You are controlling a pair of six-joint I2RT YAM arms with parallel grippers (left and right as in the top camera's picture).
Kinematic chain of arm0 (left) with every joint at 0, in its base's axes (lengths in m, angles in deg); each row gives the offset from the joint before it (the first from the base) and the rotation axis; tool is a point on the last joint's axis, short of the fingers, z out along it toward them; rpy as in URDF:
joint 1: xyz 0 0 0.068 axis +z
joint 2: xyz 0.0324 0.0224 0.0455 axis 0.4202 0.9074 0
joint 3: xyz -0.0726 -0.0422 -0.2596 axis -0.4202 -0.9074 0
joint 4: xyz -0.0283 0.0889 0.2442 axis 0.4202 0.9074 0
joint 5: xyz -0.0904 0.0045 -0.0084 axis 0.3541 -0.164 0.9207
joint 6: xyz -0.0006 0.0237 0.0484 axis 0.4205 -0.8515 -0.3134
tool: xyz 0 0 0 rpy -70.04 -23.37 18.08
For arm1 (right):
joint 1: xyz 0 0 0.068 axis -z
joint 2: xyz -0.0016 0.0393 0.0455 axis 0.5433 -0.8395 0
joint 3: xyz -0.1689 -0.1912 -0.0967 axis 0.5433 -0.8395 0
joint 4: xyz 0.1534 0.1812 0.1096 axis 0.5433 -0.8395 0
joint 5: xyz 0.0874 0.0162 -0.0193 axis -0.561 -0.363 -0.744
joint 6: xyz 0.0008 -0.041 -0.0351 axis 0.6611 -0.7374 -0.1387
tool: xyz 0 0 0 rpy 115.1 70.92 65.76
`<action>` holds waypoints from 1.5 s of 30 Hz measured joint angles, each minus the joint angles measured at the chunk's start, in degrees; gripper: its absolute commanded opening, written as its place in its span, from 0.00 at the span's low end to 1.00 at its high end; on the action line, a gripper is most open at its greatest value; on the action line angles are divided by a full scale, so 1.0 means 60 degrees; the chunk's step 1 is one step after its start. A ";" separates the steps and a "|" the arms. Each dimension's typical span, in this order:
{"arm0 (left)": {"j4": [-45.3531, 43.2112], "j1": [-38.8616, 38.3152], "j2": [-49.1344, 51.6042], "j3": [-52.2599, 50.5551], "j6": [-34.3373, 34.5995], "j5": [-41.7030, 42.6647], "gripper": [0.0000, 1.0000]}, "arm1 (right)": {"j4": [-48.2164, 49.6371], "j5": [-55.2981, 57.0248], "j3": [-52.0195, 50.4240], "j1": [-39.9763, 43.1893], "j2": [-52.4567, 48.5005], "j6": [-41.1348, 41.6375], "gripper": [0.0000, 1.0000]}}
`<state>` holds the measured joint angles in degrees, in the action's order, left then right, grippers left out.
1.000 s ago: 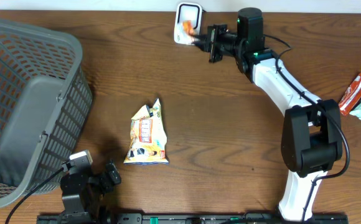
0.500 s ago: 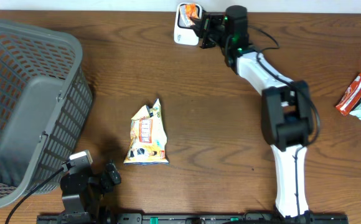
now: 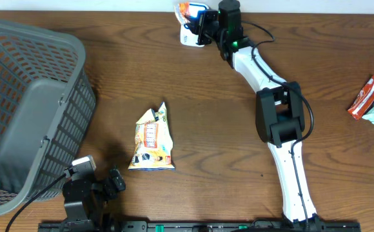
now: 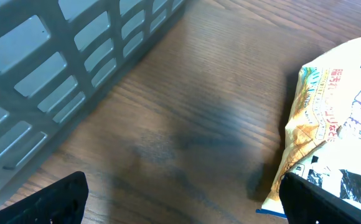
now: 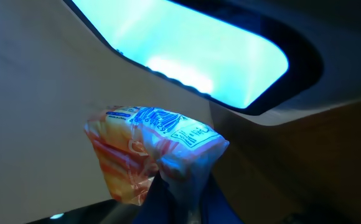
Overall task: Scan the item barcode
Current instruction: 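Hold the orange box face-on at the white scanner, then carry the orange box to the right table edge and release it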
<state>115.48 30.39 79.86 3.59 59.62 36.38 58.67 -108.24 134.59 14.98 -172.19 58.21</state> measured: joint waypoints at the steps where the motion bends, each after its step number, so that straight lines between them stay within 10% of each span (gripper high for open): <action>1: 0.0000 0.0000 0.0000 0.0000 0.0000 0.0000 0.98 | -0.0091 -0.0036 0.0011 -0.0004 0.0000 -0.0058 0.01; 8: 0.0000 0.0000 -0.0004 0.0000 0.0000 0.0000 0.98 | -0.2397 -0.0608 0.0087 0.0098 0.0175 -0.1133 0.02; 22: 0.0000 0.0000 -0.0004 0.0000 0.0000 0.0000 0.98 | -1.2480 0.1483 0.0284 0.3045 0.4091 -0.6167 0.02; 33: 0.0000 0.0000 0.0000 0.0000 0.0000 0.0000 0.98 | -1.3245 0.6105 -0.1056 0.6153 0.3391 -0.7726 0.06; 41: 0.0000 0.0000 0.0000 0.0000 0.0000 0.0000 0.98 | -1.2652 0.7078 -0.1512 0.7125 0.3118 -0.8739 0.73; 45: 0.0000 0.0000 -0.0004 0.0000 0.0000 0.0000 0.98 | -1.2899 0.6965 -0.1494 0.7424 0.3133 -0.9074 0.85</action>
<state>115.48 30.39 79.84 3.59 59.62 36.38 -18.73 -66.45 125.63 59.52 -153.39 3.76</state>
